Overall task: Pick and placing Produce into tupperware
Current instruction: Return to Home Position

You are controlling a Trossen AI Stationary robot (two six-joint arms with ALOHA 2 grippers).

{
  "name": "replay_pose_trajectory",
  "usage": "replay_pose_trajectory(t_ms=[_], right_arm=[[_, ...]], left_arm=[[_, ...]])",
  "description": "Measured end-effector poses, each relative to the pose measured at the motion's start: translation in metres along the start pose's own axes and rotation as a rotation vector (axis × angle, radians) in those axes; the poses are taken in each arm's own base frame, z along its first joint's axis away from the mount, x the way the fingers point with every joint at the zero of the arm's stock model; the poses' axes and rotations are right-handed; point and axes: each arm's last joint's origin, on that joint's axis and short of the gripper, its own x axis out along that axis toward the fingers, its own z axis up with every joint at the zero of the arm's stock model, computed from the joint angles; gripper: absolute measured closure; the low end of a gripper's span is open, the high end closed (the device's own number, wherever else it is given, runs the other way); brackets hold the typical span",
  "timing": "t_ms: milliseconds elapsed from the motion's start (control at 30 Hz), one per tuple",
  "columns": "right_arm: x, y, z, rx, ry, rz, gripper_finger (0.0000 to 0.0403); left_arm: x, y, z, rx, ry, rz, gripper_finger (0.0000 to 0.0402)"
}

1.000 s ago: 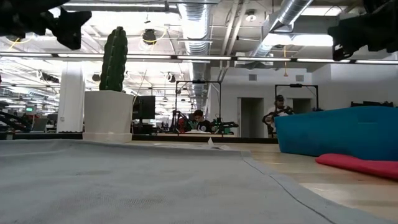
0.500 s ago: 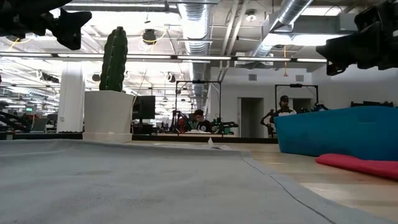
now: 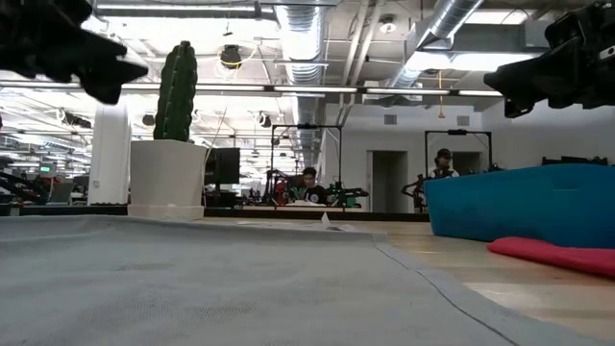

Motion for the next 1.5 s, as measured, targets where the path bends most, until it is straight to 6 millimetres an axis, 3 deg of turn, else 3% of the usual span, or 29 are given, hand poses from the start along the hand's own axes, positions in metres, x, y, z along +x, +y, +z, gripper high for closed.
replay_pose_trajectory(t_ms=[400,667,900,1500], right_arm=[[0.0,0.0,0.0,0.0,0.001,0.002,0.0265],[0.0,0.0,0.0,0.0,0.002,0.002,0.0264],[0.0,0.0,0.0,0.0,0.002,0.002,0.0266],[0.0,0.0,0.0,0.0,0.002,0.002,0.0265]], left_arm=[[-0.002,0.004,-0.021,-0.085,0.207,0.093,0.0187],[-0.002,0.004,-0.022,0.014,0.222,0.088,0.0187],[-0.002,0.003,-0.022,-0.159,0.219,0.089,0.0187],[-0.002,0.003,-0.022,-0.171,0.218,0.092,0.0187]])
